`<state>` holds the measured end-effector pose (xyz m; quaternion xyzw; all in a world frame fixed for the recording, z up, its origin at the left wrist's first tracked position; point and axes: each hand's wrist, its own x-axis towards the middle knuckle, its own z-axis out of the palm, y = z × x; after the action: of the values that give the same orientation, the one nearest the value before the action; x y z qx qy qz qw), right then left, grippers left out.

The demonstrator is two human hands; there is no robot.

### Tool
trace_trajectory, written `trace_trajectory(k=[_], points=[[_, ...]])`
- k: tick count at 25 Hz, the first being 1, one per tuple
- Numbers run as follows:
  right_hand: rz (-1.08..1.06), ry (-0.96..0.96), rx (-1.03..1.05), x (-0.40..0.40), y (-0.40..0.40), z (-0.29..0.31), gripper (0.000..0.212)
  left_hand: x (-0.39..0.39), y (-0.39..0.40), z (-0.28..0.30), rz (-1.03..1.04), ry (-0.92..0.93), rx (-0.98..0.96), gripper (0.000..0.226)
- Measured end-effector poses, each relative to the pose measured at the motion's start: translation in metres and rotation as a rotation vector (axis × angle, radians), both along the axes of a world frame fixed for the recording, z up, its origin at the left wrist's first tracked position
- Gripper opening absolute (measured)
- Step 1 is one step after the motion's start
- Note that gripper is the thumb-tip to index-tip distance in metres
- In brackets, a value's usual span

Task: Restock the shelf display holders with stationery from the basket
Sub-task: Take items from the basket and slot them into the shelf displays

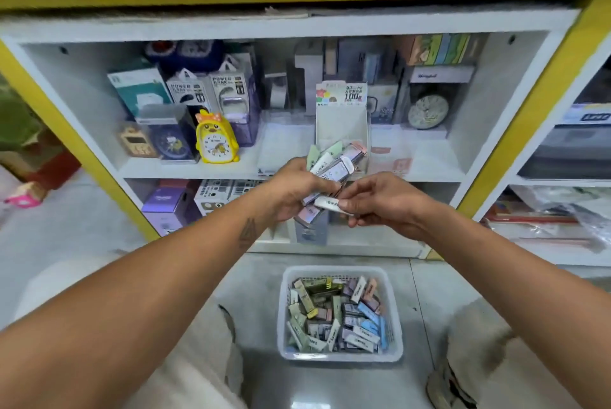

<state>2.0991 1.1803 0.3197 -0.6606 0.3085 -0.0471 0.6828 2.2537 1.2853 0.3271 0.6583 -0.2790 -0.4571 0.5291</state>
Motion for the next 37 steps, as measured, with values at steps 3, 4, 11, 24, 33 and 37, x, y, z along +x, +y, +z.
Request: trace_trajectory(k=[3,4,11,24,33,37], points=[[0.055,0.053,-0.086,0.003,-0.01,0.024,0.013,0.015,-0.006,0.023,0.131,0.01,-0.008,0.037],[0.06,0.042,-0.12,0.003,-0.015,0.03,0.015,0.022,-0.007,0.028,0.166,0.036,-0.018,0.04],[-0.05,-0.027,-0.322,0.046,-0.051,0.057,0.023,0.075,-0.011,0.047,0.333,0.144,-0.121,0.034],[0.088,-0.032,-0.927,0.173,-0.067,0.035,0.023,0.168,-0.002,0.055,0.445,0.133,-0.104,0.045],[0.233,-0.034,-1.121,0.21,-0.06,0.009,0.021,0.172,0.009,0.052,0.494,0.084,-0.066,0.04],[0.249,-0.085,-1.151,0.215,-0.055,0.005,0.019,0.169,0.011,0.053,0.472,0.07,-0.063,0.023]])
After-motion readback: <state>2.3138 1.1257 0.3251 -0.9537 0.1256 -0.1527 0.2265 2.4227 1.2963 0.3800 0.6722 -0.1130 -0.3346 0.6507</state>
